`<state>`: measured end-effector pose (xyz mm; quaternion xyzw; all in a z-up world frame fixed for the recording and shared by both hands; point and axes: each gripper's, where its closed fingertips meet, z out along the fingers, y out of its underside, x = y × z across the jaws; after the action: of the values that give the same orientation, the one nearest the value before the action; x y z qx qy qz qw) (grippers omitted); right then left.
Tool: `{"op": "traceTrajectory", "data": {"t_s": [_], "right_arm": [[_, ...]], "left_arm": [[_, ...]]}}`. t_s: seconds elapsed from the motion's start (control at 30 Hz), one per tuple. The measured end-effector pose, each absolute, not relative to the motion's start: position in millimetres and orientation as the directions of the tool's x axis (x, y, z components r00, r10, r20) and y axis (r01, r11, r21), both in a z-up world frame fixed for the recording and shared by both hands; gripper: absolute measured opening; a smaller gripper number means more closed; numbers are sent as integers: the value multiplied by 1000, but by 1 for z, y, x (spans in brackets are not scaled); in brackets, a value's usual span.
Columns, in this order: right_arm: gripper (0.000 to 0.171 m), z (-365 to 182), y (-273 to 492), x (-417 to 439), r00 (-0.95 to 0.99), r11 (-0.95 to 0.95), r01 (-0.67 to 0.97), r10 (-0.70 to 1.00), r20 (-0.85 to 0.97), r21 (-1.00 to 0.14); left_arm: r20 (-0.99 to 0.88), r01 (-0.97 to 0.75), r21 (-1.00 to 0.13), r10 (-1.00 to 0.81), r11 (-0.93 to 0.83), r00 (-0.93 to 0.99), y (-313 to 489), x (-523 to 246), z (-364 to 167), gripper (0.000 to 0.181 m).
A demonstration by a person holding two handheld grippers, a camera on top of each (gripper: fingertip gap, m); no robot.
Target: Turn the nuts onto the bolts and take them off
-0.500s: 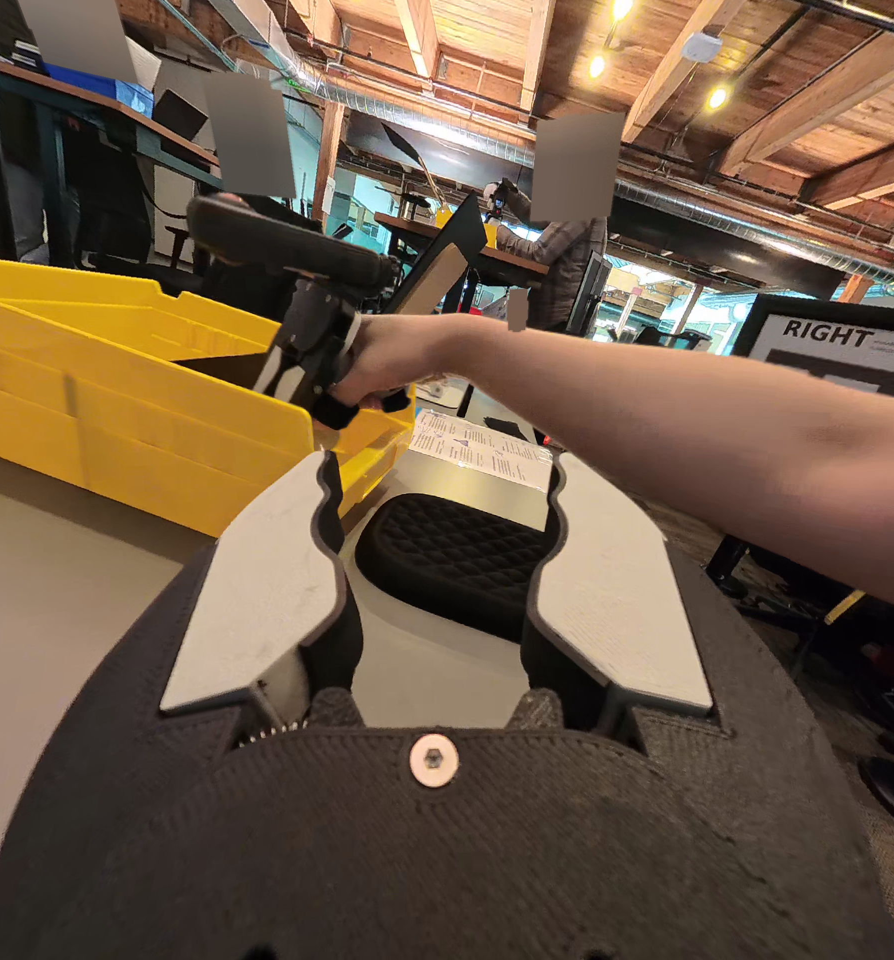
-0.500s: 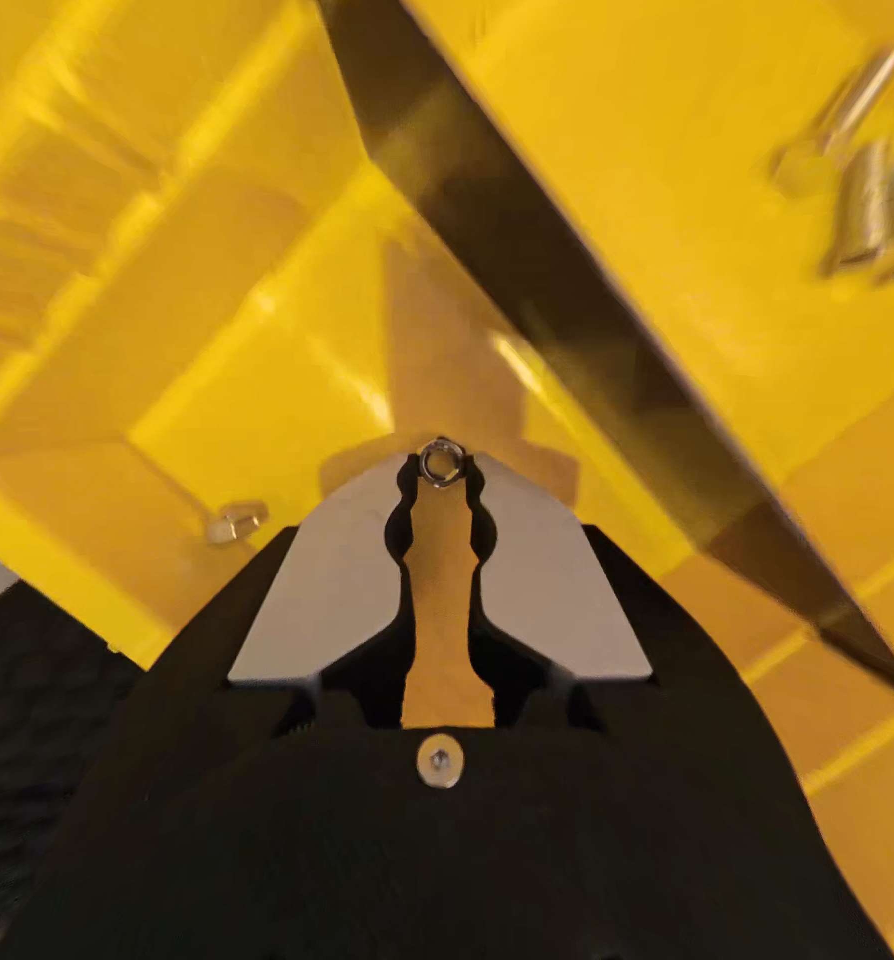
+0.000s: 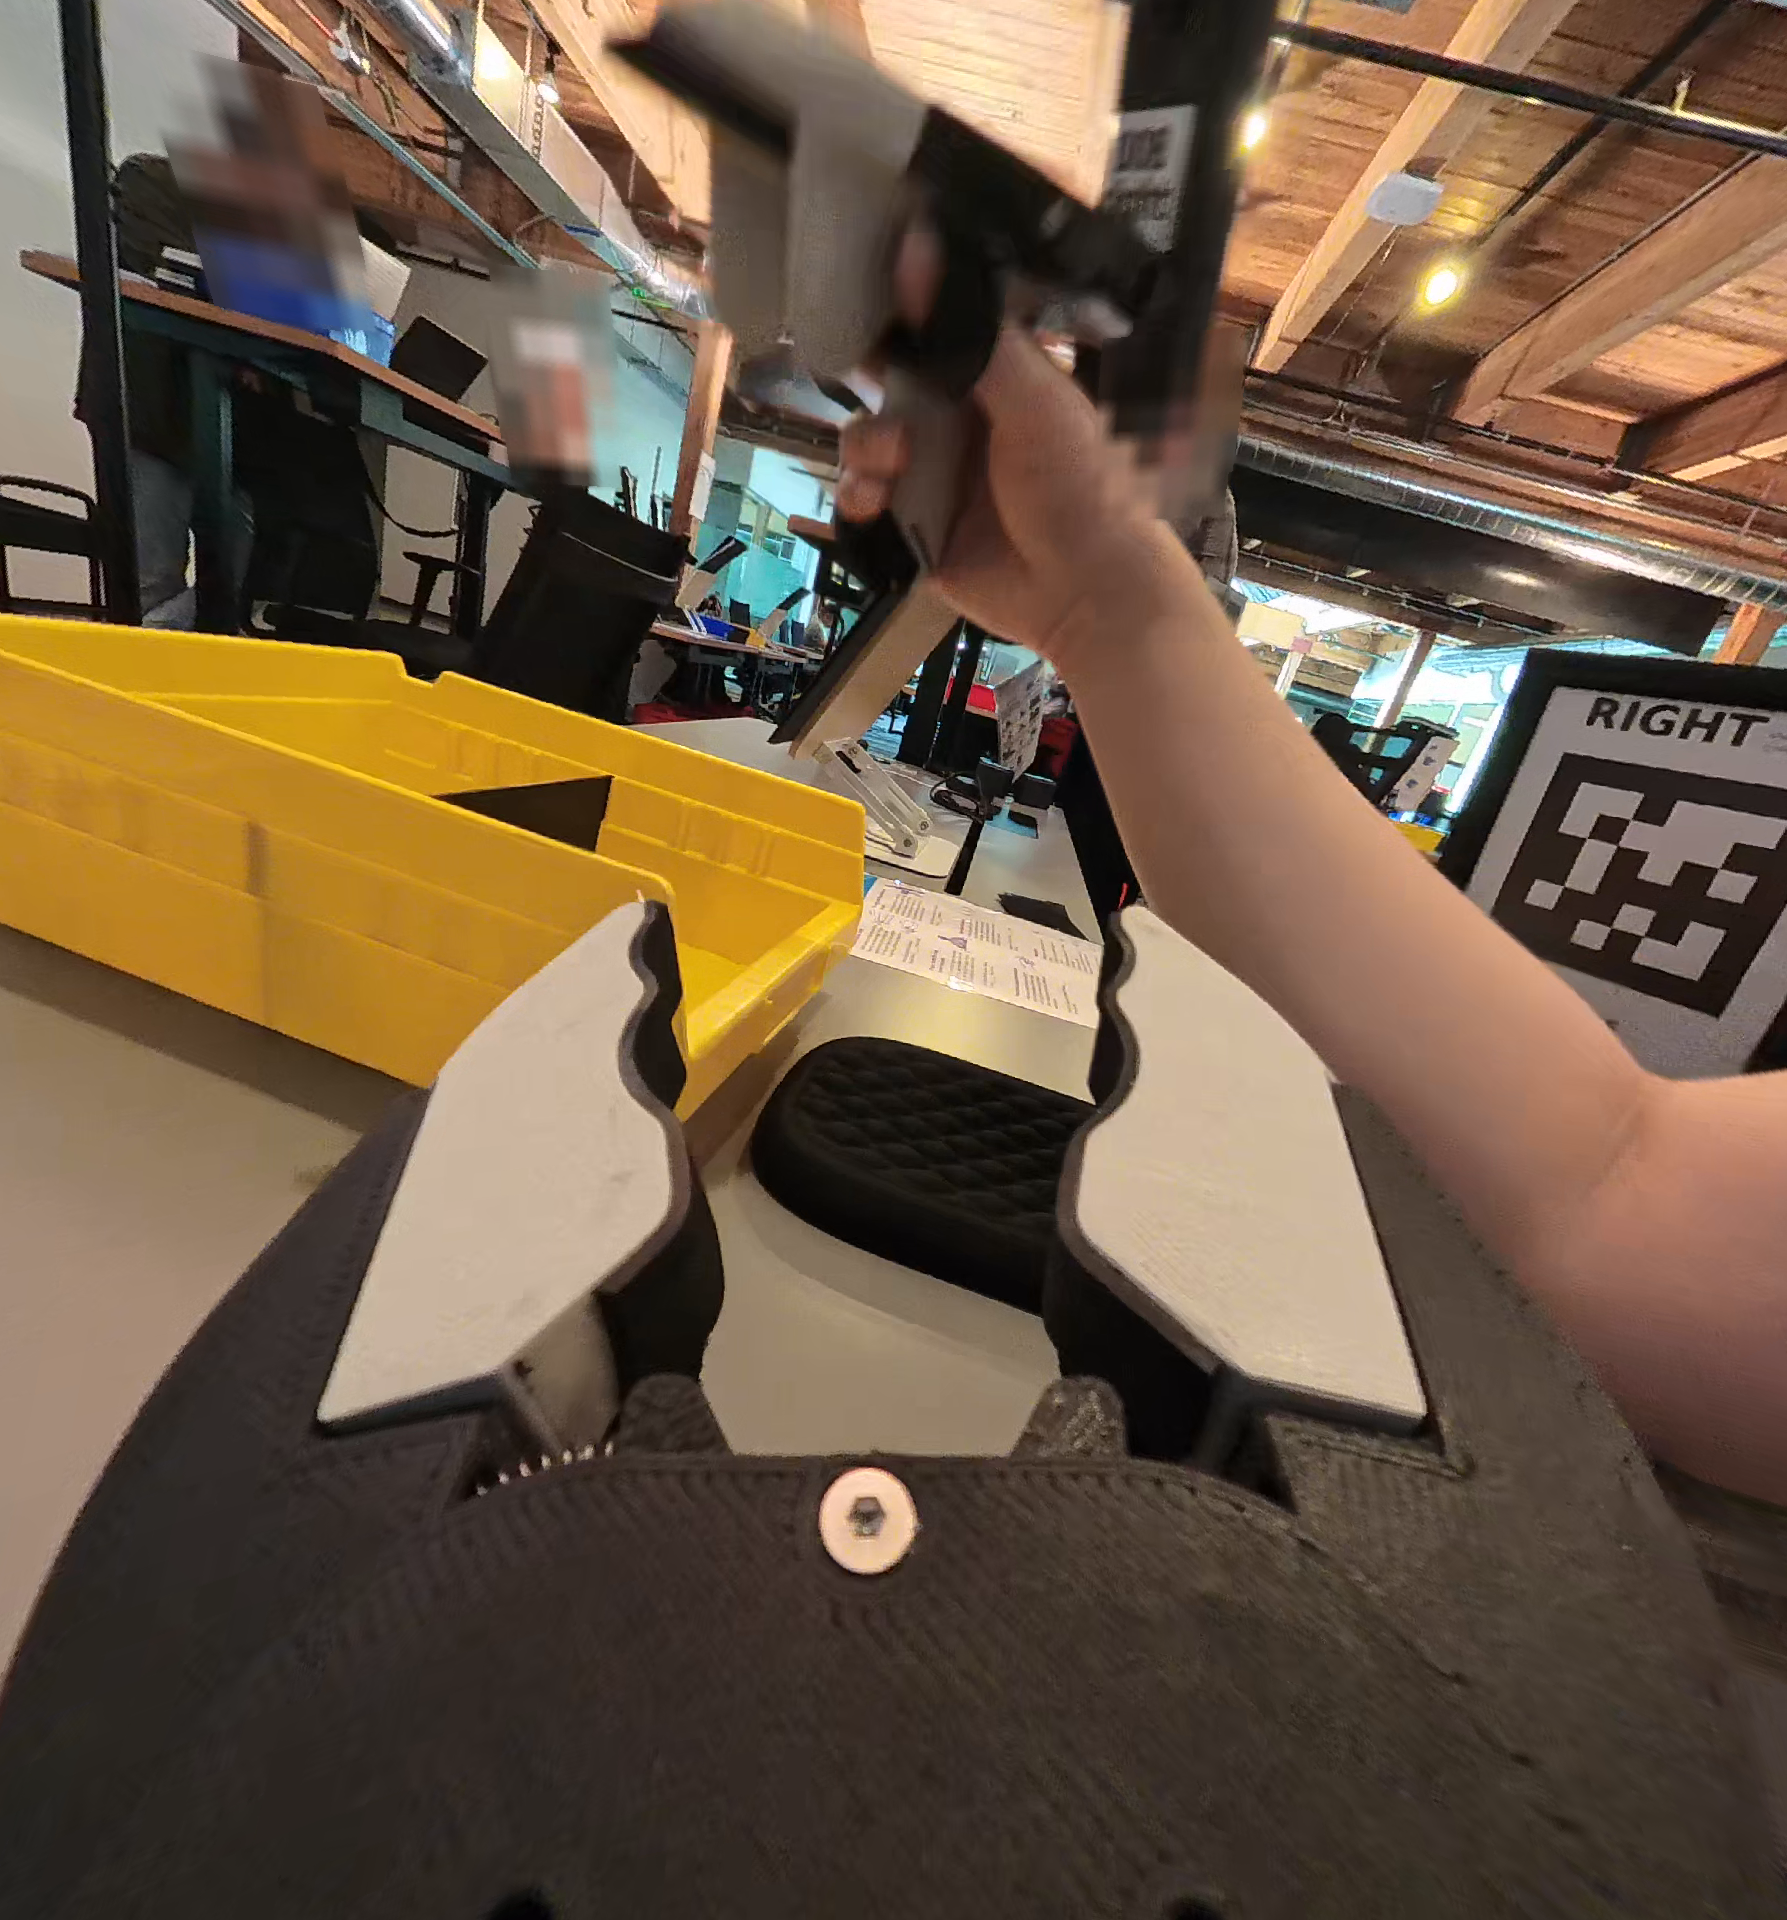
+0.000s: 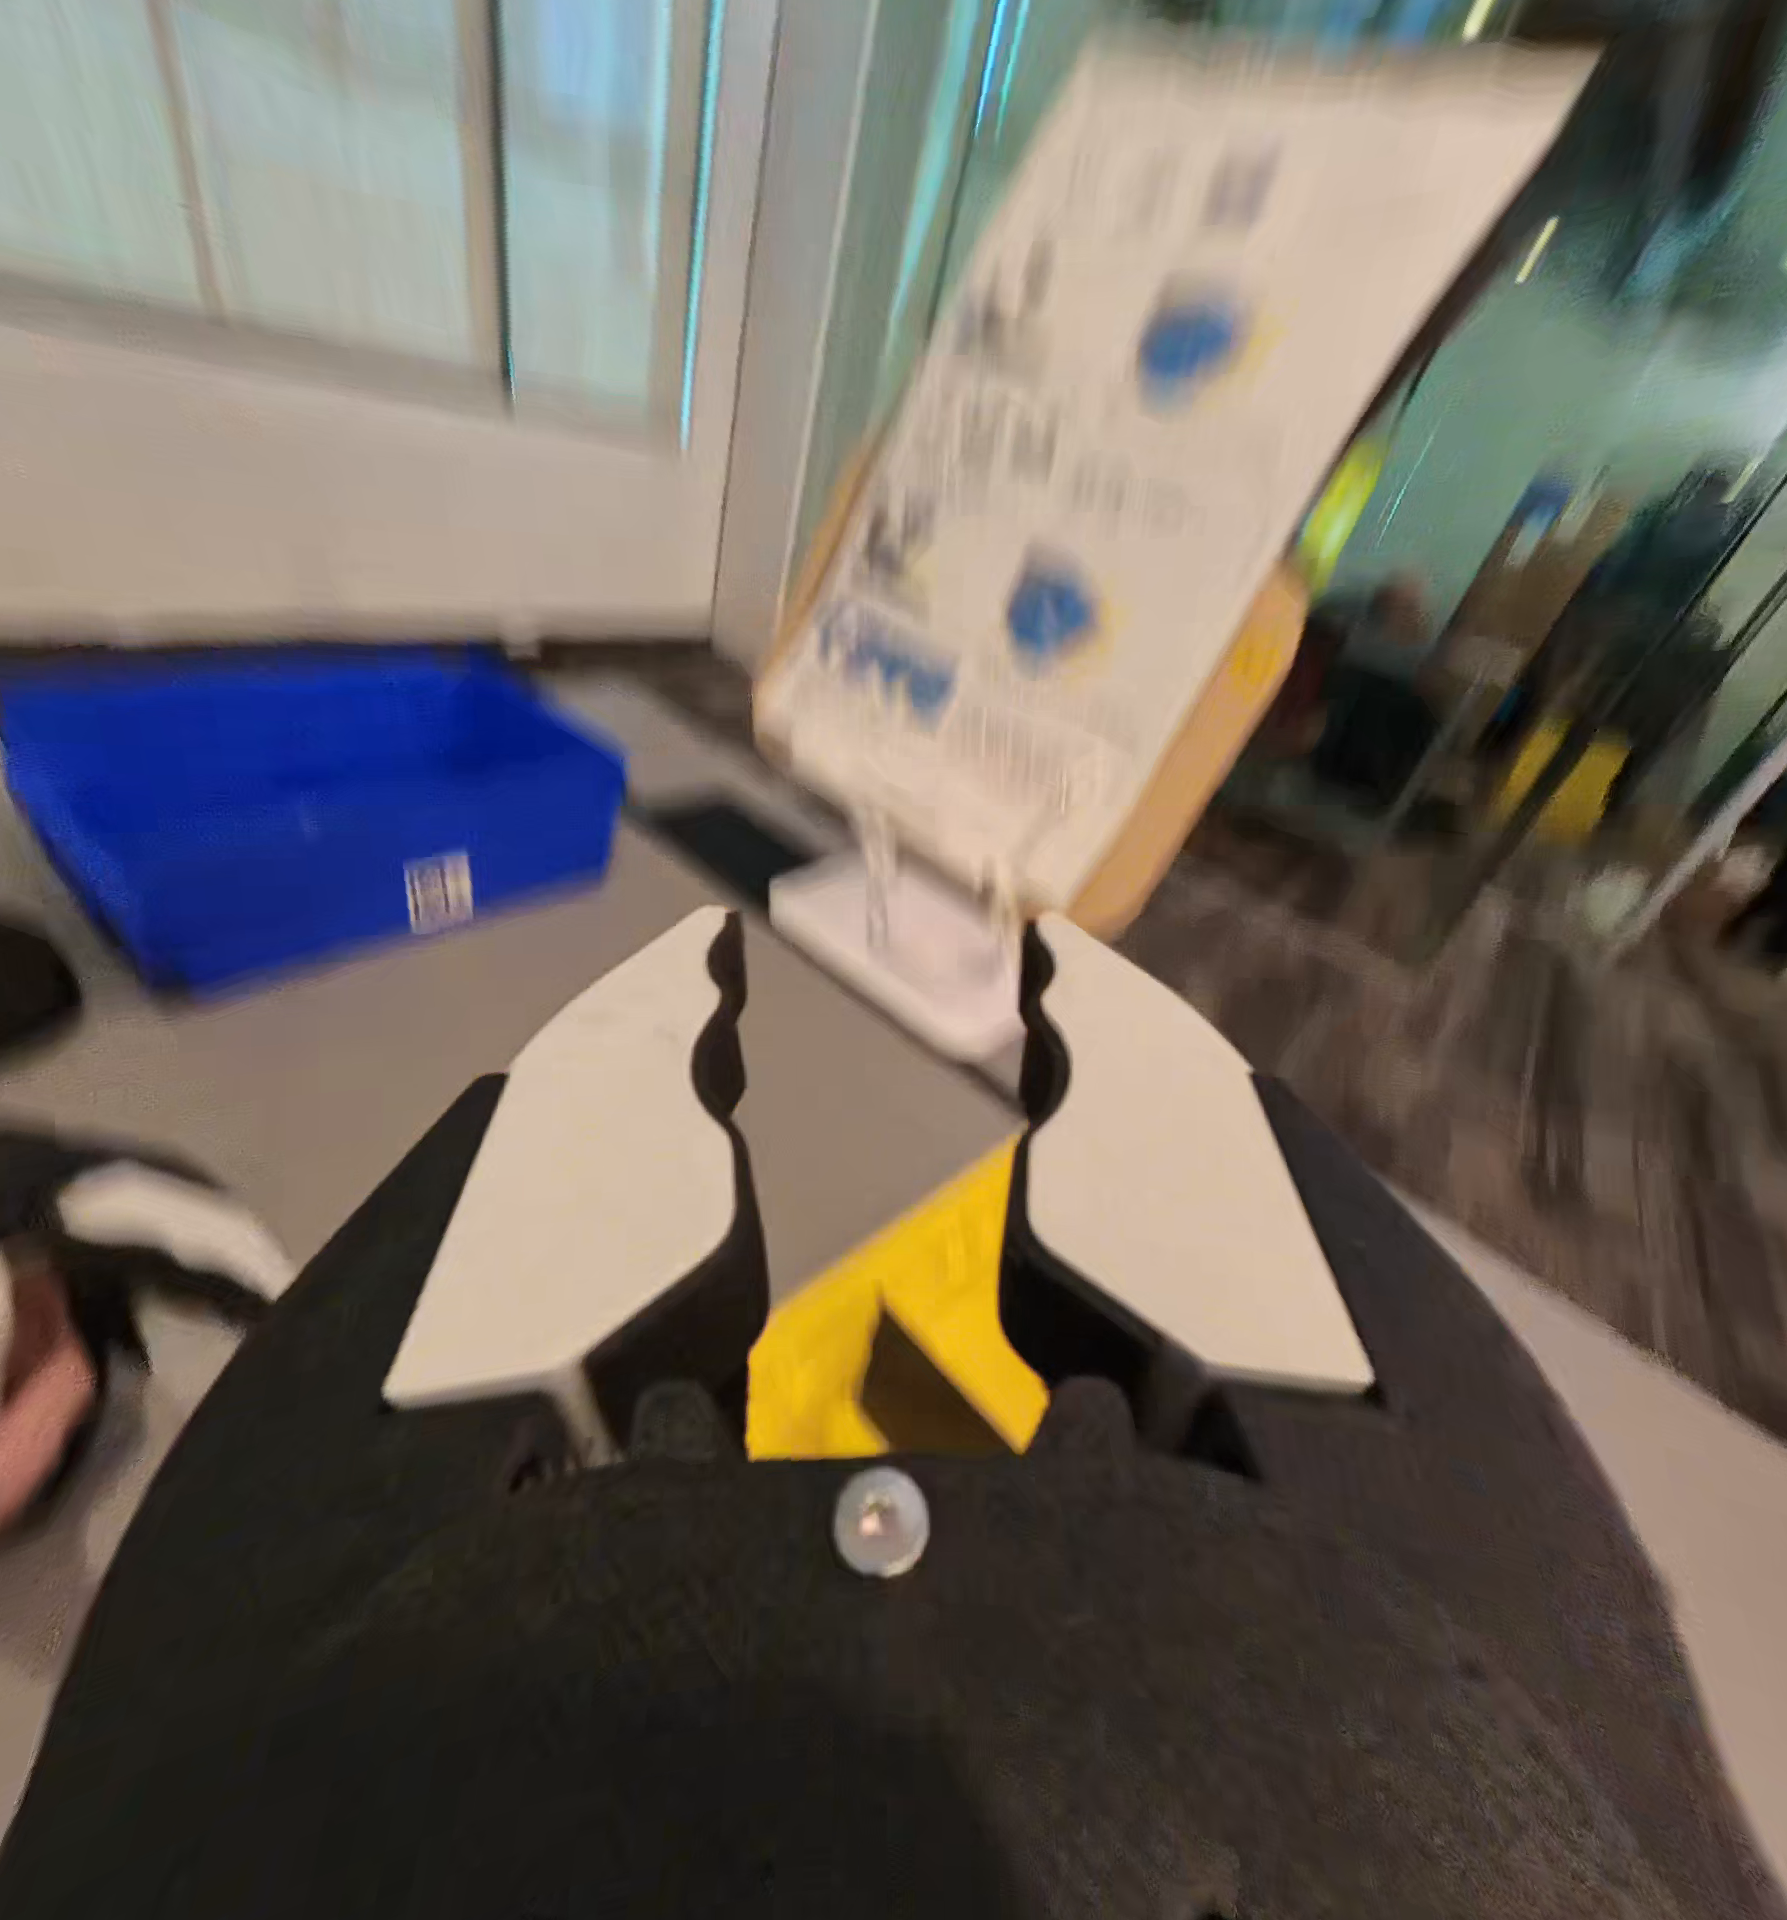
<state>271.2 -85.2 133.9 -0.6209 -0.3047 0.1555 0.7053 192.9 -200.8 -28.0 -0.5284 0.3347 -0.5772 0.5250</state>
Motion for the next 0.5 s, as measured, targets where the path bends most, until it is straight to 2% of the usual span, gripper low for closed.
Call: {"op": "traceTrajectory", "data": {"t_s": [0.03, 0.1, 0.17, 0.3, 0.4, 0.47, 0.5], "right_arm": [[62, 156, -100, 260, 769, 280, 87, 591, 243, -956], [65, 182, -121, 242, 771, 420, 35, 566, 292, -907], [63, 189, -126, 222, 757, 444, 68, 561, 337, -893], [57, 186, -115, 197, 720, 468, 223, 512, 468, -855], [55, 169, -100, 192, 666, 479, 339, 486, 566, -810], [55, 153, -90, 189, 645, 419, 347, 543, 538, -839], [55, 144, -86, 188, 644, 376, 345, 572, 508, -860]], "left_arm": [[242, 255, -945, -963, -206, 116, -202, 192, -26, 77], [198, 252, -954, -973, -163, 121, -205, 193, -24, 77], [175, 249, -959, -973, -134, 150, -203, 192, -21, 75], [271, 313, -928, -943, -202, 193, -187, 169, 13, 75], [334, 264, -932, -872, -249, 357, -156, 108, 37, 73], [261, 192, -964, -811, -186, 524, -134, 42, 51, 73], [183, 94, -983, -759, -159, 625, -119, 5, 54, 73]]}}
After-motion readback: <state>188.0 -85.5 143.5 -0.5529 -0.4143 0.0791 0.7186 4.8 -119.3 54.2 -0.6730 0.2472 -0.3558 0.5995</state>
